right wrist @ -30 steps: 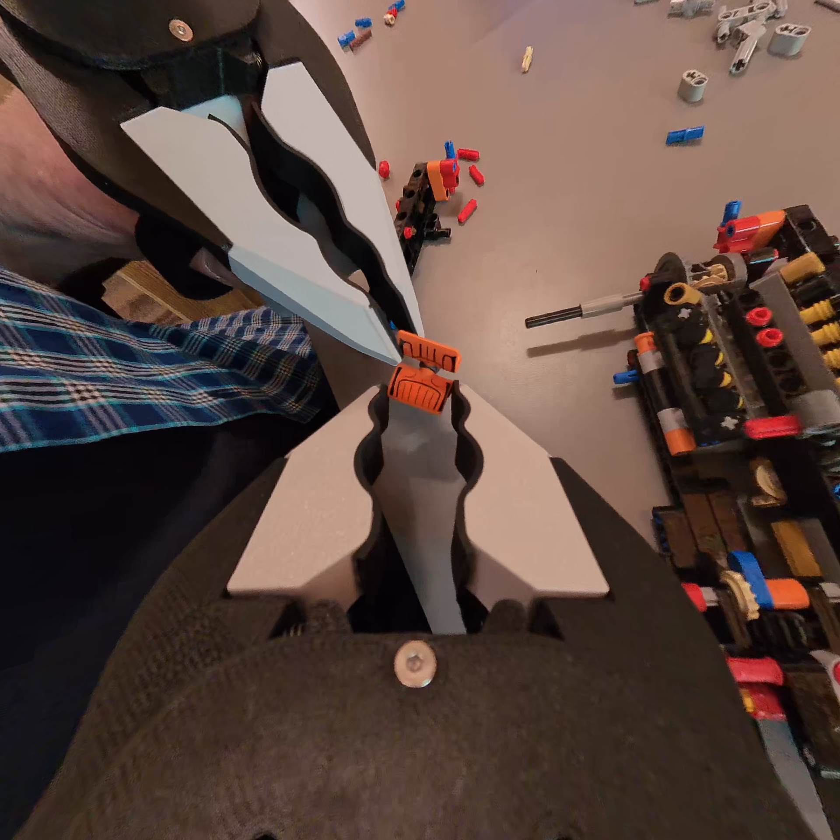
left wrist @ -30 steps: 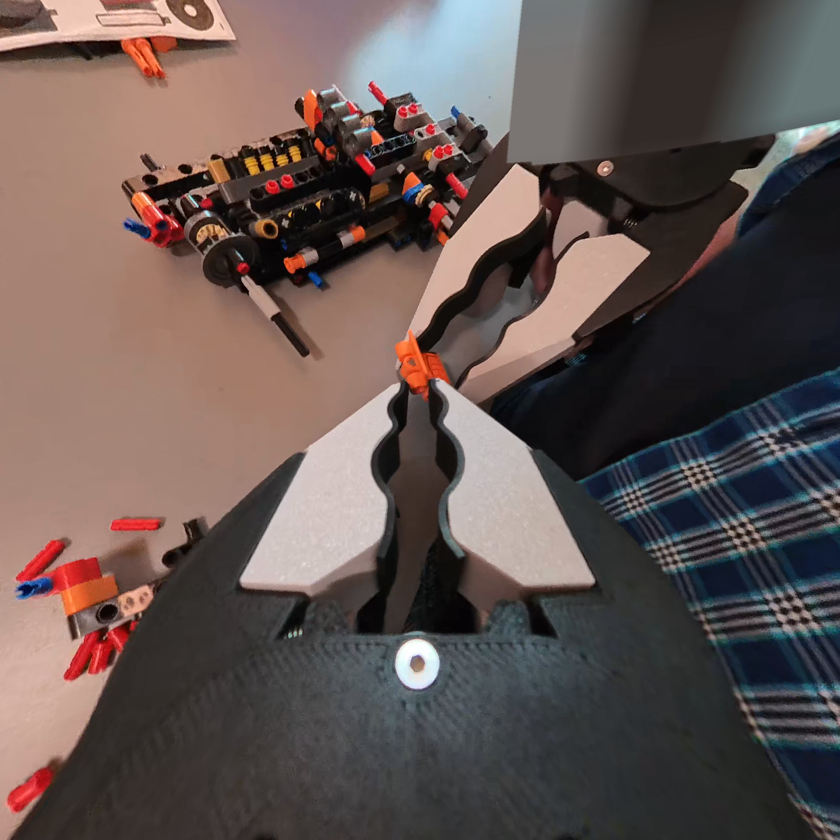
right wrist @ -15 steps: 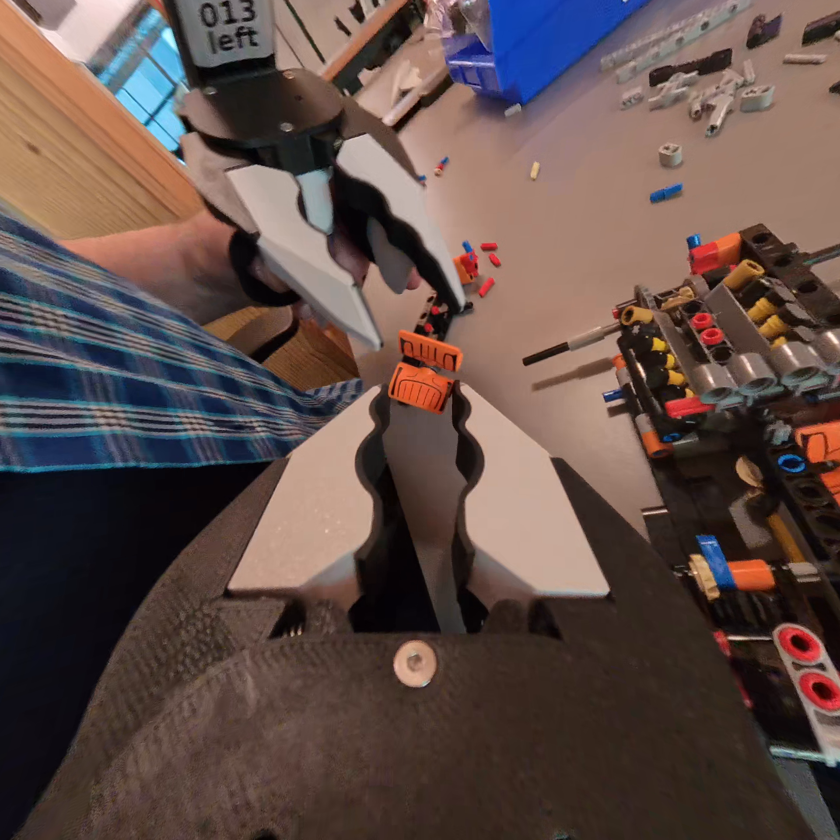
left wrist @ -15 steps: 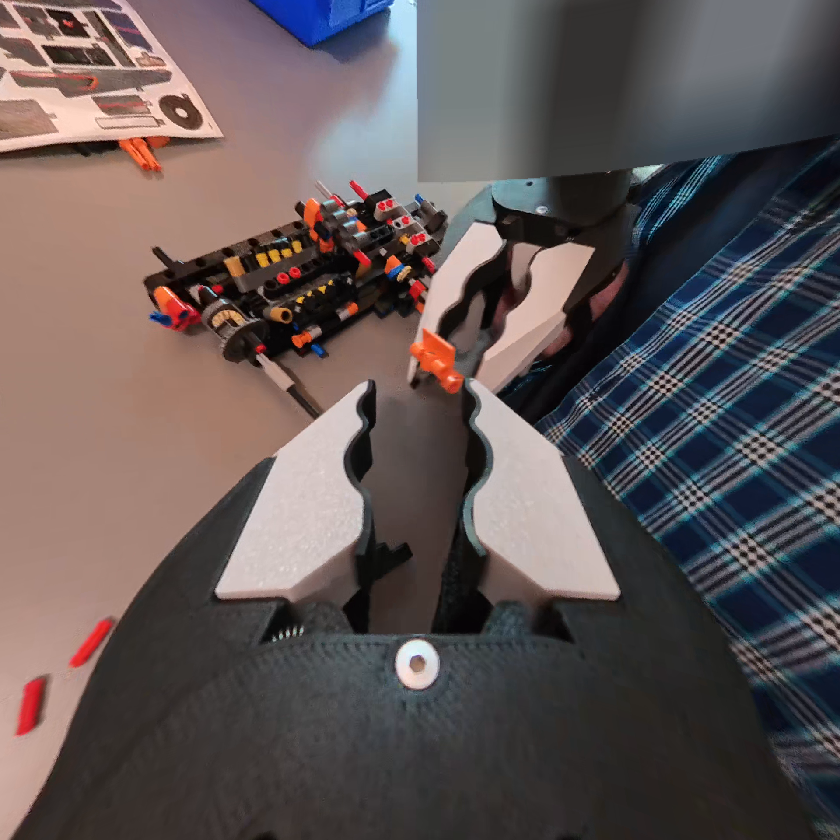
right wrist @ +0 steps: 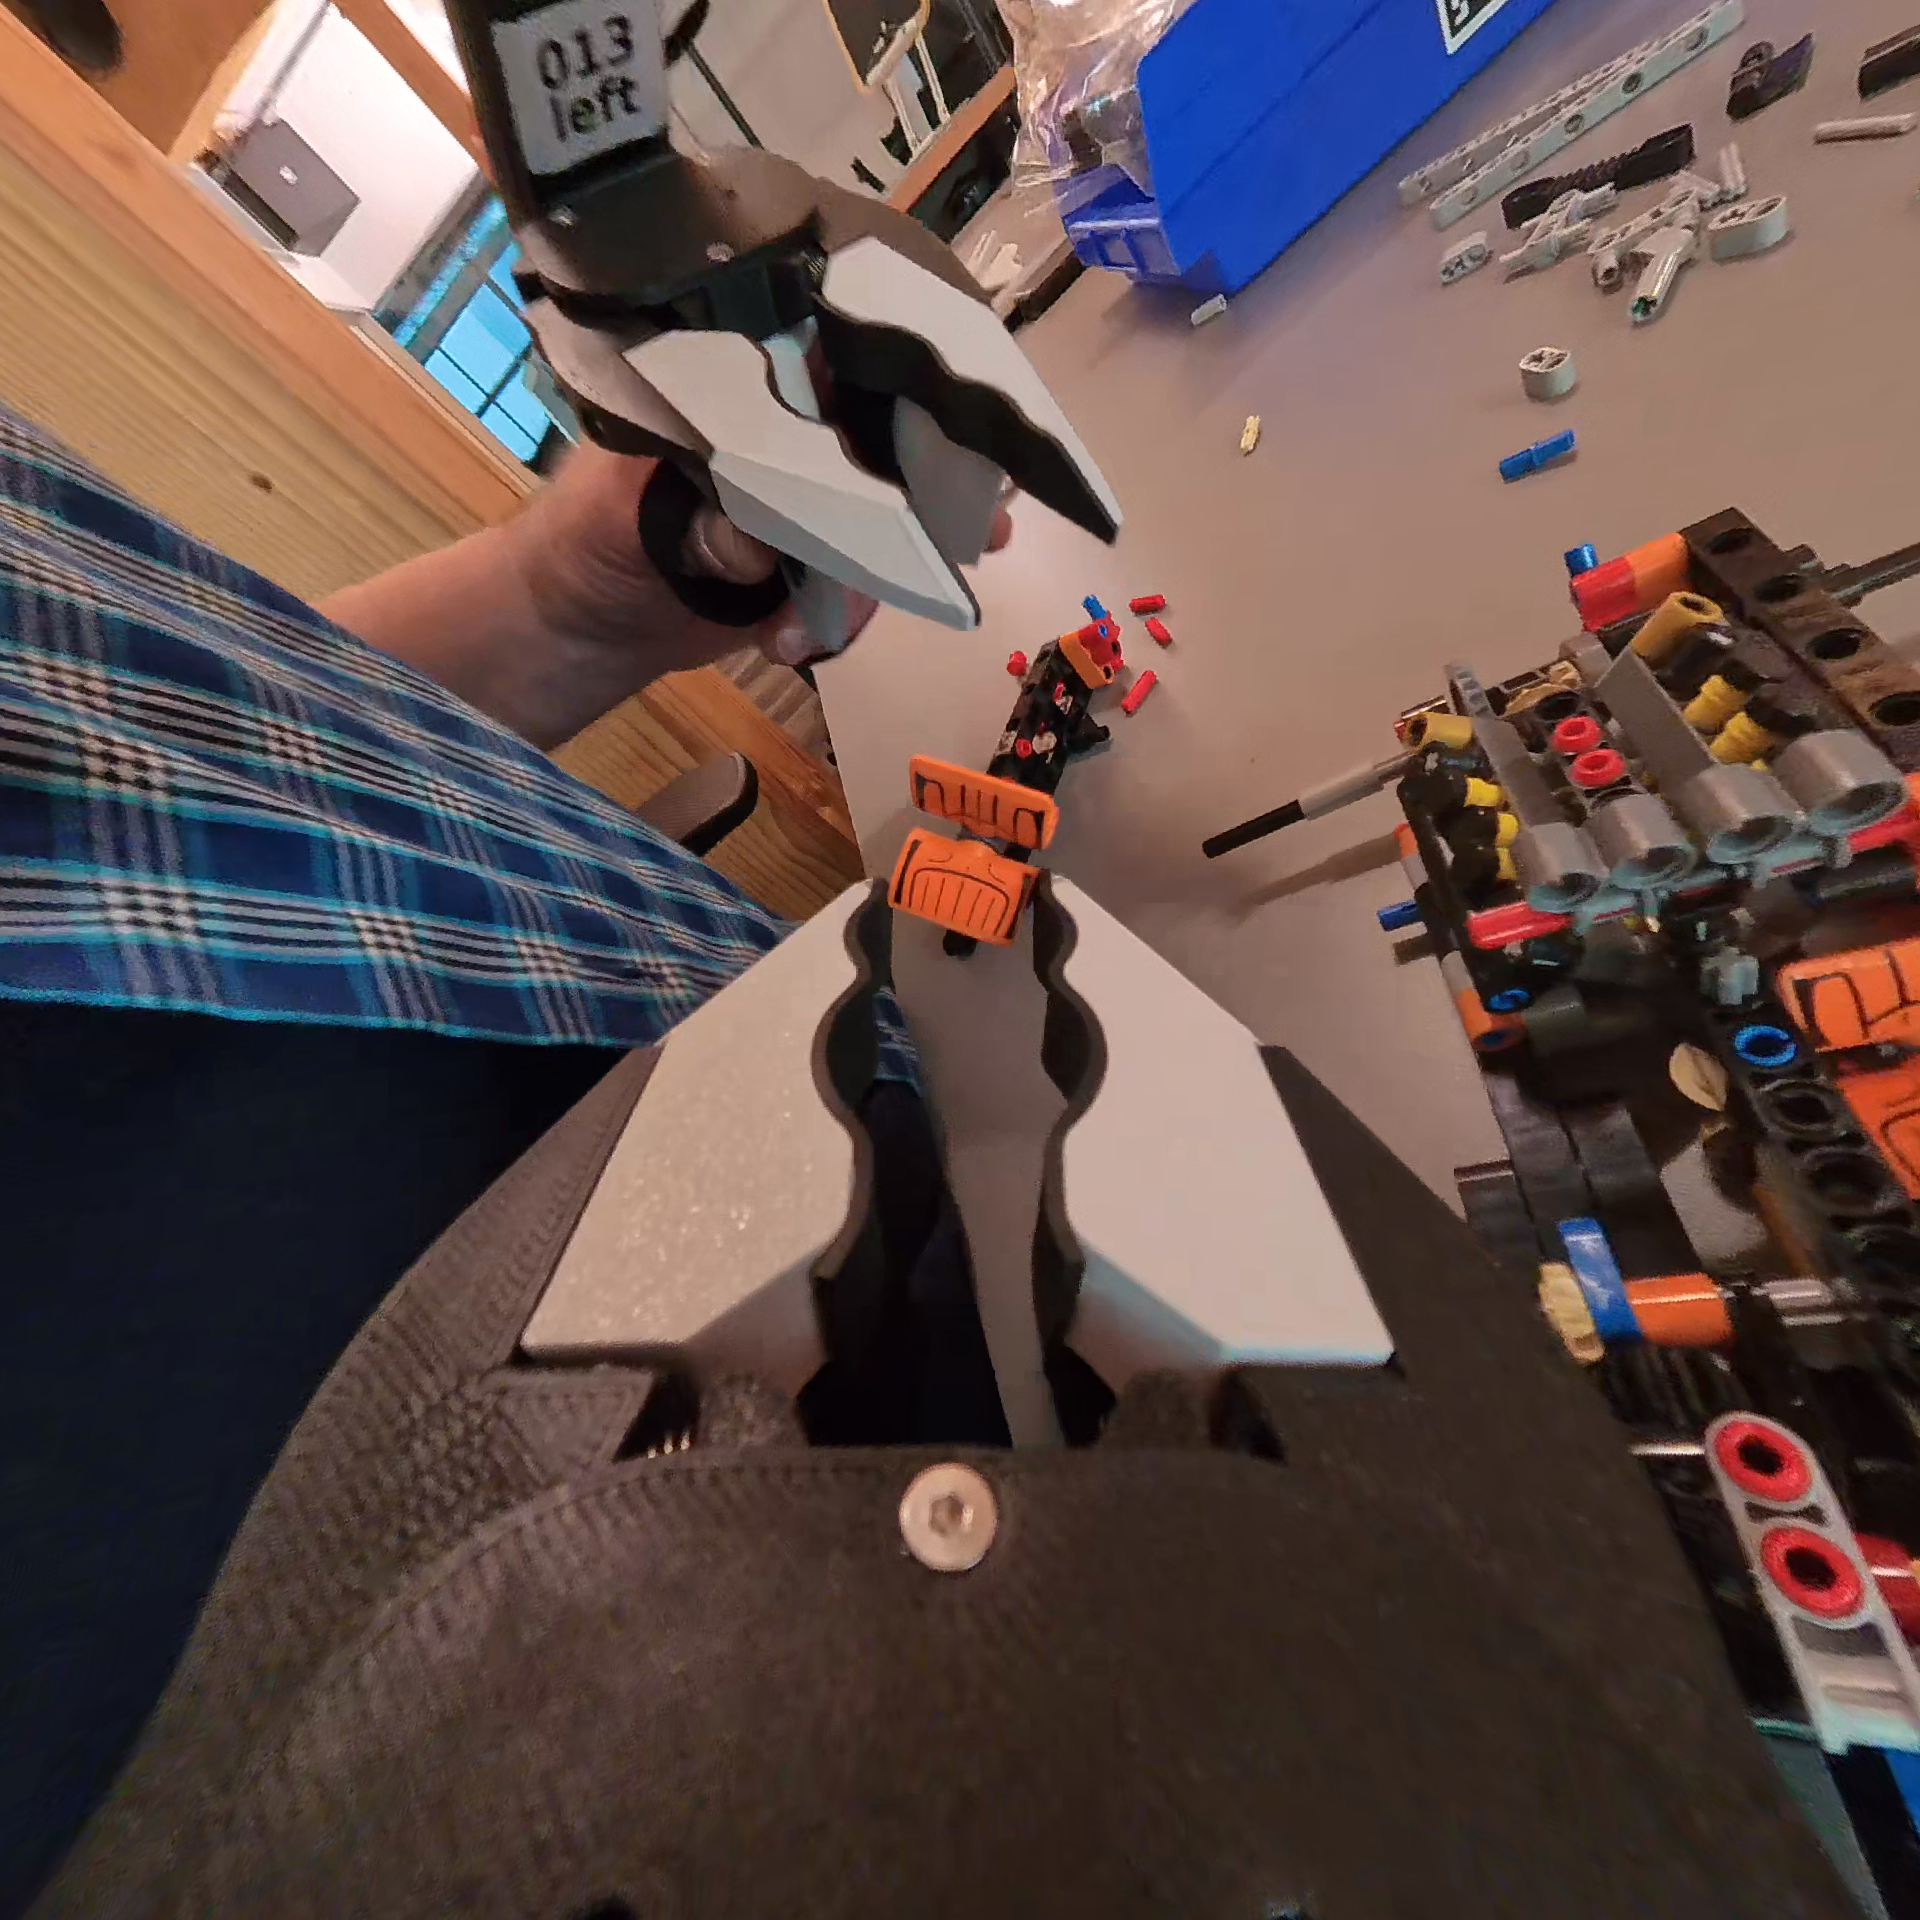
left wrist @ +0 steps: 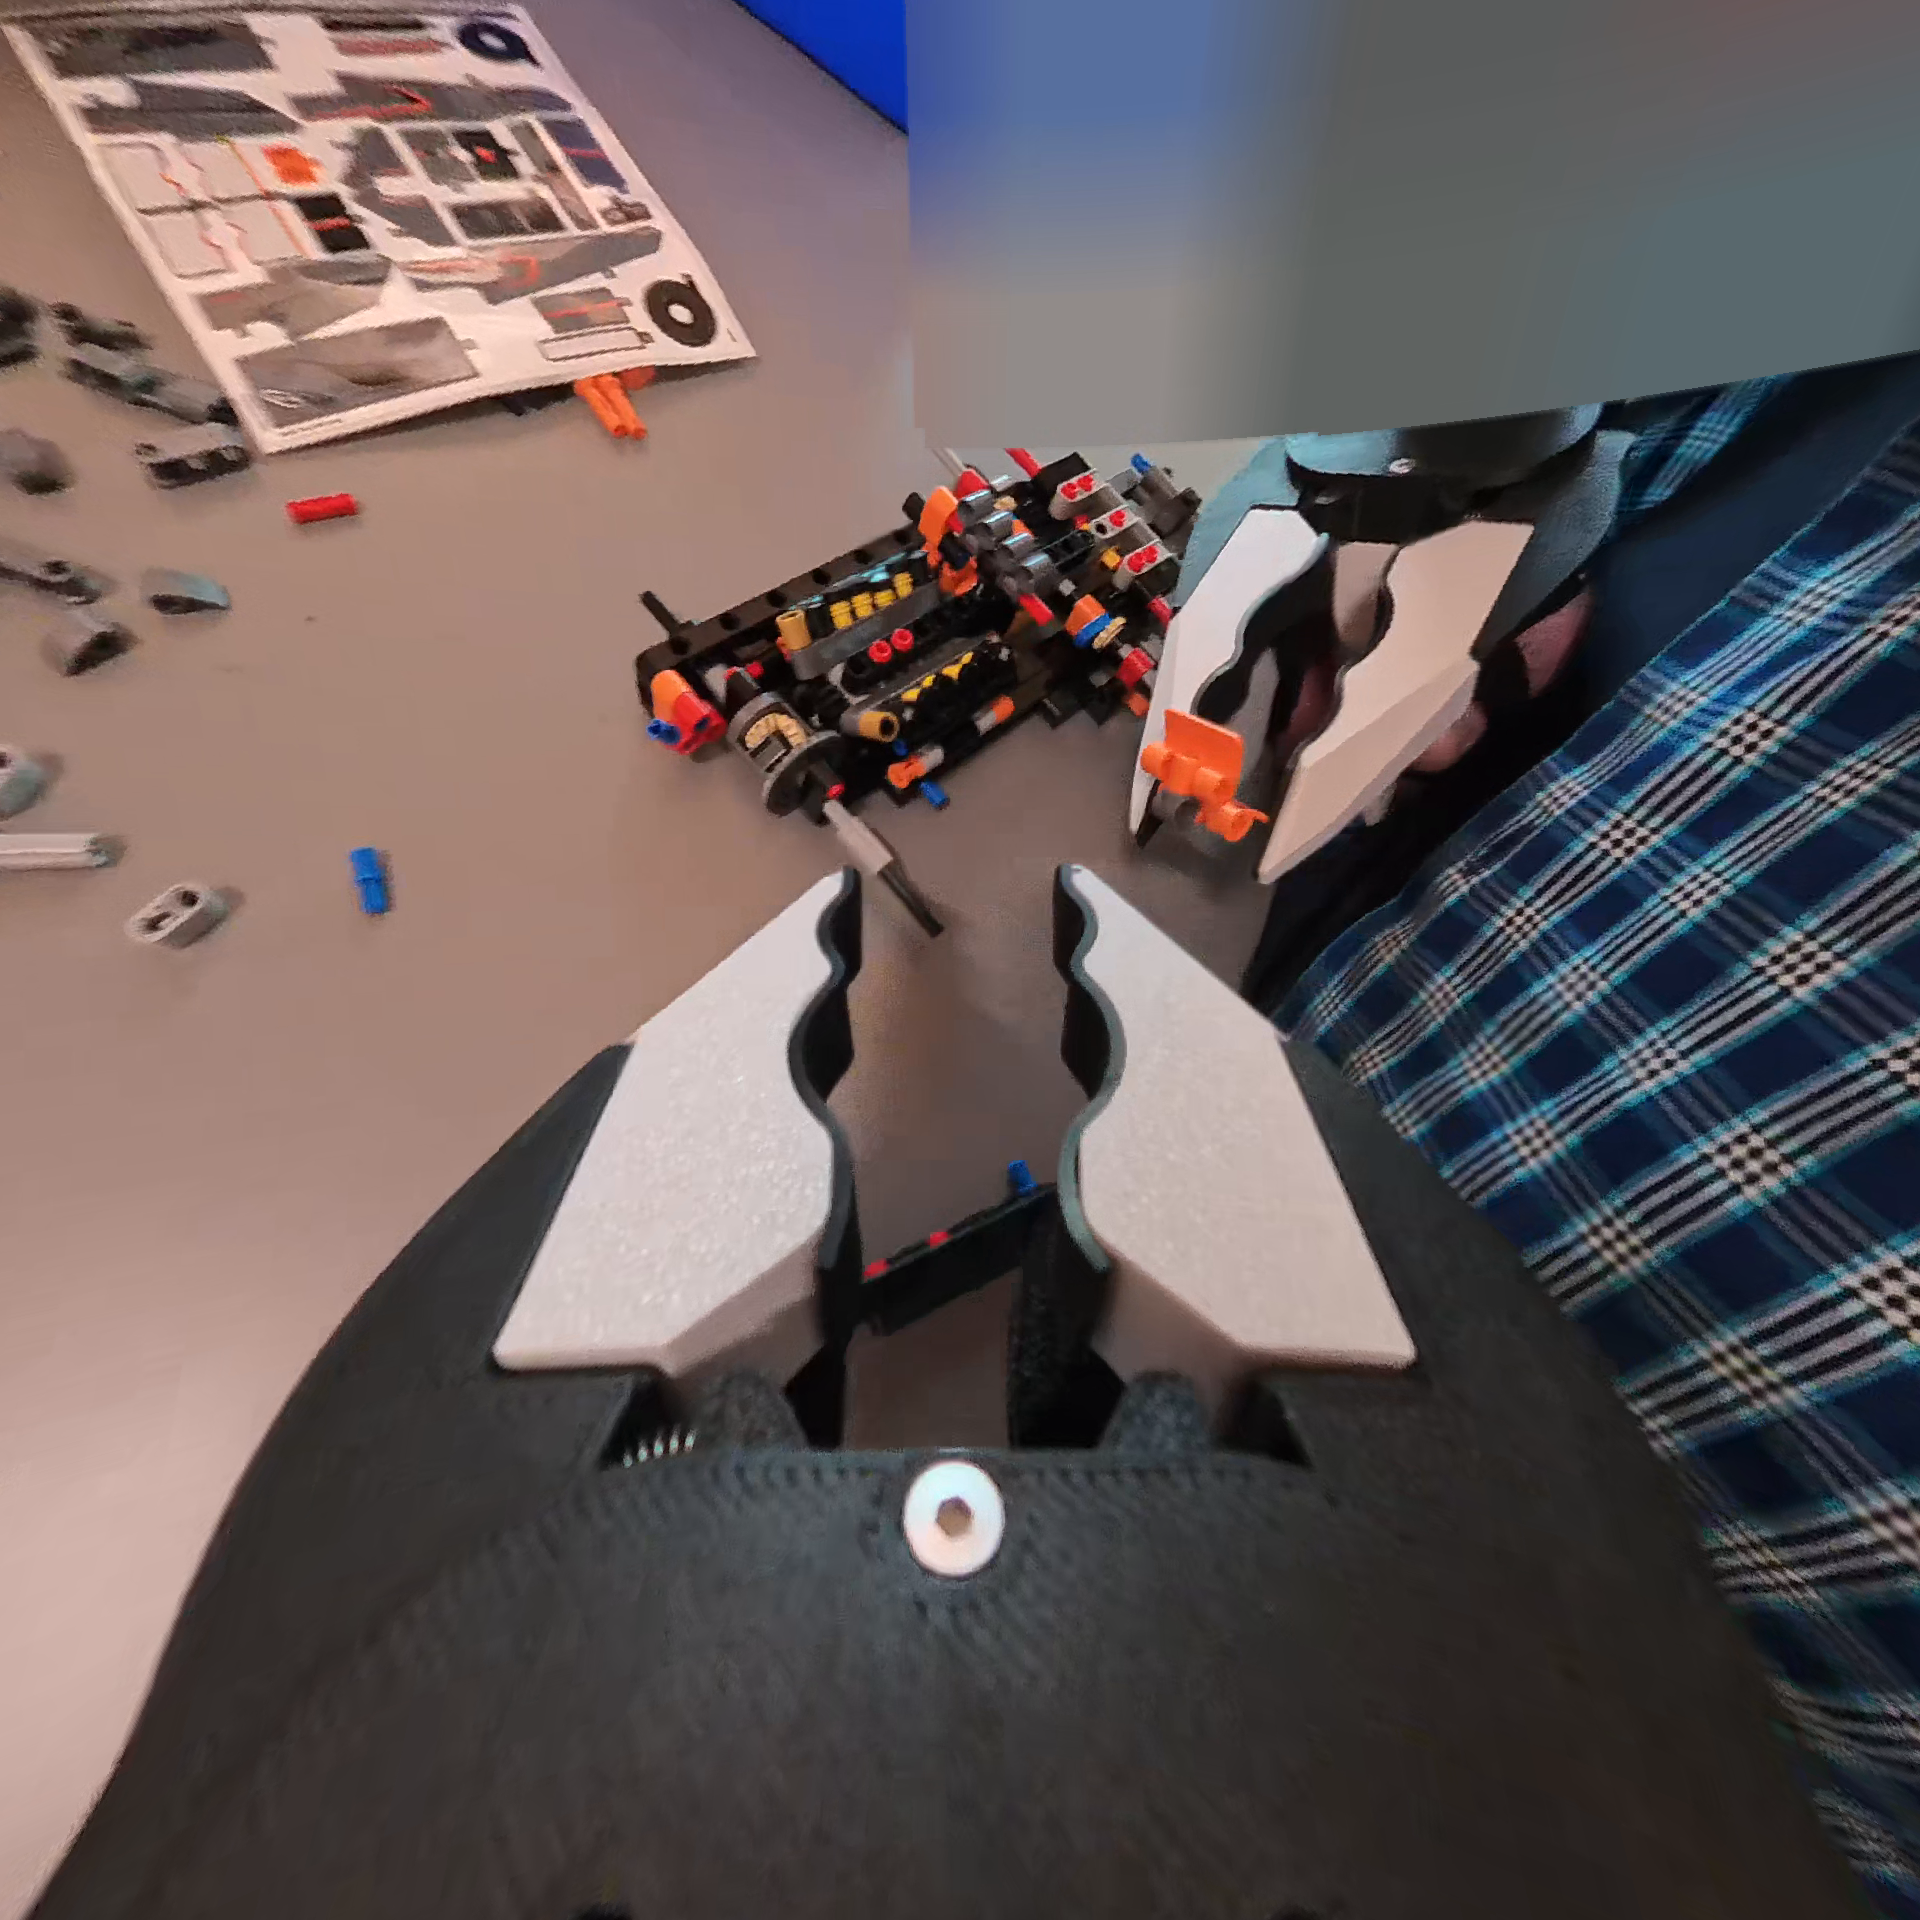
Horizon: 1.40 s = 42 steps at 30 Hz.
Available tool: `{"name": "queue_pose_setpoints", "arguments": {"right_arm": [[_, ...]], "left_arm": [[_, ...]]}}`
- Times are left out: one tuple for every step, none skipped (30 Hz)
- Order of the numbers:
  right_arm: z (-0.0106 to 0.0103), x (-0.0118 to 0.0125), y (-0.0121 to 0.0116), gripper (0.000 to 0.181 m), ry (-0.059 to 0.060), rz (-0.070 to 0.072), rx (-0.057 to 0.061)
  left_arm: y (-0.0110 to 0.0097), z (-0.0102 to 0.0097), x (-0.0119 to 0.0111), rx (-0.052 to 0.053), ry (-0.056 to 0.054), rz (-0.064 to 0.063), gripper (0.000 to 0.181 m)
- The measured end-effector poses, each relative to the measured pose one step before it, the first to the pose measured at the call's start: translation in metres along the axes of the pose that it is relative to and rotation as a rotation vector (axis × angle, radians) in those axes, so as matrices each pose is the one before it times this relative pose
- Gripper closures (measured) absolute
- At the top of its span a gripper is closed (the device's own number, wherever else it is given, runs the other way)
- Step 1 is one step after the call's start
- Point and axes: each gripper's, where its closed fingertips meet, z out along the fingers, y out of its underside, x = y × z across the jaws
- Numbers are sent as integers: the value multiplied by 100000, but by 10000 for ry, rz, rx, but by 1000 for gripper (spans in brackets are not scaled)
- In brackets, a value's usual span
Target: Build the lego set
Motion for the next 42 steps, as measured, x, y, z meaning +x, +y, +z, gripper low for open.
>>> {"name": "queue_pose_setpoints", "arguments": {"right_arm": [[166,21,215,156,106,-123,-142],[157,12,205,157,118,-138,-127],[124,34,145,157,128,-122,-90],[111,88,129,156,145,-78,-85],[143,141,176,156,175,-72,-116],[188,133,233,156,198,-110,-156],[220,155,290,157,232,-128,-194],[248,60,328,157,197,-168,-221],[275,18,340,157,196,-216,-233],[285,16,336,157,203,-236,-233],[277,47,323,157,198,-205,-231],[245,8,267,156,132,-133,-188],[185,-90,84,156,32,-47,-75],[143,-129,1,157,6,-29,-13],[166,-103,77,157,35,-53,-62],[190,-21,143,157,87,-66,-109],[185,-64,115,156,60,-62,-95],[164,-87,79,156,29,-62,-72],[143,14,147,157,96,-99,-112],[131,12,133,157,85,-85,-108],[79,35,83,156,67,-31,-64],[46,87,42,156,48,55,-39],[43,58,22,156,5,70,-23],[30,-2,18,157,-54,85,-27],[29,61,19,156,-36,113,-32],[37,76,47,156,-22,125,-46],[71,-34,84,156,-76,88,-83],[60,-13,76,156,-51,53,-73],[54,83,55,156,26,69,-61],[82,39,86,156,23,32,-80],[77,12,80,156,48,-49,-71],[86,35,35,156,93,-91,-48],[113,-2,54,156,88,-109,-72],[137,-52,39,156,62,-135,-64],[132,-36,-47,156,92,-159,-20],[161,-4,-5,156,111,-171,-57],[213,-60,60,156,87,-207,-123],[185,-70,-46,156,97,-212,-50],[193,-78,-66,156,64,-162,-48],[177,-104,-86,156,30,-158,-43],[143,54,-103,156,117,-152,-14],[110,77,-116,156,117,-161,-11]], "left_arm": [[59,-655,-176,100,-305,36,145],[201,-688,-52,88,-220,-6,146],[347,-690,-88,54,-237,-31,146],[463,-690,-142,41,-285,-30,146],[524,-685,-138,30,-267,-43,147],[556,-632,-85,26,-215,-58,147],[563,-606,-40,22,-196,-29,147],[604,-591,-107,-12,-249,37,148],[661,-569,-126,-66,-264,83,148],[769,-512,-176,-133,-284,100,149],[862,-460,-356,-191,-381,68,150],[911,-395,-368,-207,-360,25,149],[828,-331,-254,-151,-281,25,149],[612,-315,-36,-20,-150,45,150],[515,-272,-48,14,-150,42,150],[536,-202,-92,-23,-145,12,150],[481,-164,-91,-20,-105,-23,150],[406,-154,-60,13,-59,-41,151],[319,-149,-73,29,-57,-46,151],[195,-179,-67,66,-62,-17,151],[152,-187,4,76,-28,-4,152],[180,-172,-25,49,-28,-37,152],[243,-151,-100,24,-51,-81,152],[202,-155,-125,45,-65,-88,153],[135,-164,-76,71,-31,-73,153],[89,-168,-17,79,2,-54,153],[88,-138,-32,60,-12,-35,153],[127,-104,-50,21,-22,-34,153],[153,-59,-71,4,-26,-39,153],[181,-42,-104,-1,-45,-31,153],[235,-9,-90,-38,-37,-19,153],[307,47,-45,-91,-1,4,153],[310,77,-76,-112,-16,24,153],[254,91,-97,-90,-30,48,152],[209,71,-28,-76,7,57,152],[116,40,-28,-40,-6,75,152],[72,47,-21,-7,-18,82,152],[51,49,-30,-1,-23,58,152],[19,64,-21,22,-12,27,152],[-6,71,28,48,15,-9,152],[-14,83,95,43,66,-14,152],[-1,62,118,34,52,26,152]]}}
